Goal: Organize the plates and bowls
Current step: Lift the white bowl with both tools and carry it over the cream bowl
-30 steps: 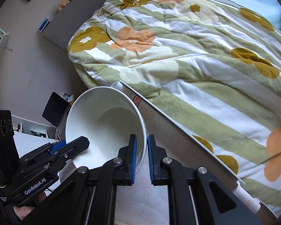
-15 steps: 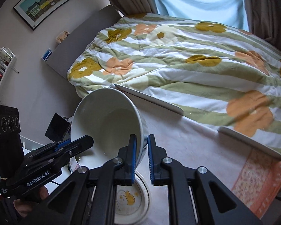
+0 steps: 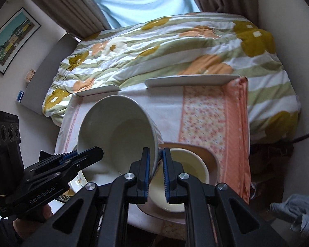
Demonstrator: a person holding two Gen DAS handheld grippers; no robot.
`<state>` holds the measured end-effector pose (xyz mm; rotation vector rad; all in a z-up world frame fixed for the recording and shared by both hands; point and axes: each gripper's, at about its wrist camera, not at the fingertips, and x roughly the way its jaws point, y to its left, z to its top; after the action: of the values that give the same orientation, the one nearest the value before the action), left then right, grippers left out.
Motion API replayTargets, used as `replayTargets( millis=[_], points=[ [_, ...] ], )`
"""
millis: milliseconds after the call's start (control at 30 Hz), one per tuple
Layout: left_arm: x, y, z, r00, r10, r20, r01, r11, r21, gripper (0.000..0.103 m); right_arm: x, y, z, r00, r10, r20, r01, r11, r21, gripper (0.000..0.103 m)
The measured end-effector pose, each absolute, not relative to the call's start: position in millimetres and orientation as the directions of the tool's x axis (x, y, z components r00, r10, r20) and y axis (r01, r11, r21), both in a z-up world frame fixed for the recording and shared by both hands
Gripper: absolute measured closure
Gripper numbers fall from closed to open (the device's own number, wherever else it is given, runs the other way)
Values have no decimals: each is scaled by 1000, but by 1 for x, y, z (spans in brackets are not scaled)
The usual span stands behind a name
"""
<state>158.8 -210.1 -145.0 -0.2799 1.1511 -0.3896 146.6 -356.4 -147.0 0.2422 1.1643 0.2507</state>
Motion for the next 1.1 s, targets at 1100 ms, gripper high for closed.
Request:
replayTargets(
  millis=[1100],
  points=[
    [161, -279, -213, 221, -205, -954, 380, 919, -110, 86, 107, -390, -223, 319, 187, -929, 96, 969, 228, 92]
  ],
)
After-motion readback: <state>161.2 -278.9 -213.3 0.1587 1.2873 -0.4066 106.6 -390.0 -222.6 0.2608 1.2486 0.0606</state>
